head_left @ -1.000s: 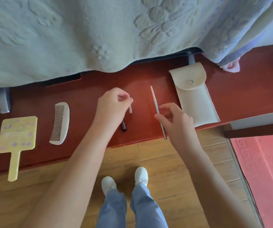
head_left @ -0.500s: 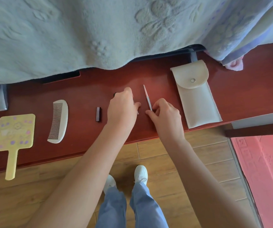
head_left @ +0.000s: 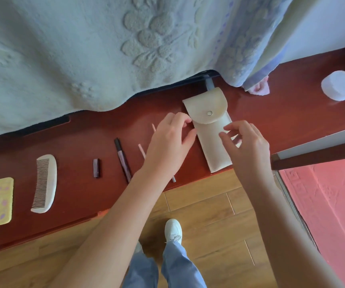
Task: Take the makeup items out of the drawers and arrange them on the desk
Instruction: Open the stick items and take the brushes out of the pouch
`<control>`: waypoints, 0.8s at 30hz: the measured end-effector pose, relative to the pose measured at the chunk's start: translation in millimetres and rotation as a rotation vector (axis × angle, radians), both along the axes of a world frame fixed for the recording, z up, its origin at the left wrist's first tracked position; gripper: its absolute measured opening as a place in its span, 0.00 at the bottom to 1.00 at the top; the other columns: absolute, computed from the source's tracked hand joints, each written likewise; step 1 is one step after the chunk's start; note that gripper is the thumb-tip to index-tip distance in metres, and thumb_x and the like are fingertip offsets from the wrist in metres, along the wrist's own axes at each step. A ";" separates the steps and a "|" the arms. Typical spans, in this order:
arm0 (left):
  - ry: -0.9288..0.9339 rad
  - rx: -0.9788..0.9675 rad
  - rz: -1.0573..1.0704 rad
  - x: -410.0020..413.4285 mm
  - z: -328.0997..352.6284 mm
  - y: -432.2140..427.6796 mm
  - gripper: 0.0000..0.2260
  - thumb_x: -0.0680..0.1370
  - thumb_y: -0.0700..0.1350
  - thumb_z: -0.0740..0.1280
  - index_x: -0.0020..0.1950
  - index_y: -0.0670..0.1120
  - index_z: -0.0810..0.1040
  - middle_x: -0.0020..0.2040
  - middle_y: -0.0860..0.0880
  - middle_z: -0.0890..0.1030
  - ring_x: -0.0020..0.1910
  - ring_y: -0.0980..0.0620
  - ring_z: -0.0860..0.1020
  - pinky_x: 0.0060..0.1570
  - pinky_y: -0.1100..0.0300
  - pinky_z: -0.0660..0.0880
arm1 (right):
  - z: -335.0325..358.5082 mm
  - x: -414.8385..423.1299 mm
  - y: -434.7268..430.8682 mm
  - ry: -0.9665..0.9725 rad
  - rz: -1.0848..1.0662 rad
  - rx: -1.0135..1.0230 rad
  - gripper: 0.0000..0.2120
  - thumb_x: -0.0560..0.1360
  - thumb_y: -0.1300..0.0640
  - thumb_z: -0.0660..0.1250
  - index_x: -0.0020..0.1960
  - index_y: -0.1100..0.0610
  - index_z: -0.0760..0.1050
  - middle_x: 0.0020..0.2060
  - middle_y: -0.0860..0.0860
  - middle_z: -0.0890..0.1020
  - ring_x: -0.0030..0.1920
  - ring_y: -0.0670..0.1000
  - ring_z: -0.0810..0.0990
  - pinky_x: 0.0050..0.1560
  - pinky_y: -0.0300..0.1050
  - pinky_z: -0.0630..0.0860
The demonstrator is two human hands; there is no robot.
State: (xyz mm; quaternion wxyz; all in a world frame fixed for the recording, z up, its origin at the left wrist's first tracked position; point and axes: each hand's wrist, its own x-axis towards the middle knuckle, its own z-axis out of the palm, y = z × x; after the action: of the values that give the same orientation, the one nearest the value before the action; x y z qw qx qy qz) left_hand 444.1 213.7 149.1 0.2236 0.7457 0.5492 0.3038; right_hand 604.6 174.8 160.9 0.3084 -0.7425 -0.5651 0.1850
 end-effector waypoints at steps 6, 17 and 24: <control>-0.199 -0.272 0.098 35.7 -19.0 -0.1 0.24 0.73 0.44 0.71 0.66 0.44 0.68 0.60 0.46 0.72 0.52 0.55 0.75 0.51 0.61 0.75 | -15.7 39.2 23.2 0.092 -0.010 -0.123 0.12 0.74 0.56 0.67 0.57 0.54 0.75 0.50 0.47 0.77 0.43 0.39 0.75 0.41 0.21 0.66; -0.697 -0.681 0.339 38.1 -9.7 7.0 0.18 0.72 0.41 0.71 0.58 0.49 0.70 0.55 0.48 0.78 0.51 0.53 0.78 0.47 0.62 0.76 | -19.3 28.8 26.8 0.392 -0.050 -0.207 0.02 0.76 0.54 0.64 0.48 0.48 0.75 0.38 0.41 0.78 0.36 0.35 0.75 0.35 0.31 0.72; -0.683 -0.658 0.093 22.7 18.2 -14.4 0.17 0.73 0.42 0.72 0.57 0.56 0.72 0.54 0.58 0.78 0.53 0.62 0.77 0.50 0.65 0.75 | -0.2 23.7 4.3 0.433 0.025 -0.075 0.14 0.74 0.58 0.67 0.56 0.47 0.68 0.34 0.52 0.81 0.33 0.48 0.79 0.33 0.38 0.77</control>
State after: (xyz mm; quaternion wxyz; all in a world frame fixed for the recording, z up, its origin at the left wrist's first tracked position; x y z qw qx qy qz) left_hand 466.7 199.3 167.3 0.6017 0.4672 0.5441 0.3515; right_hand 628.3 179.1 160.7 0.3926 -0.6893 -0.4874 0.3649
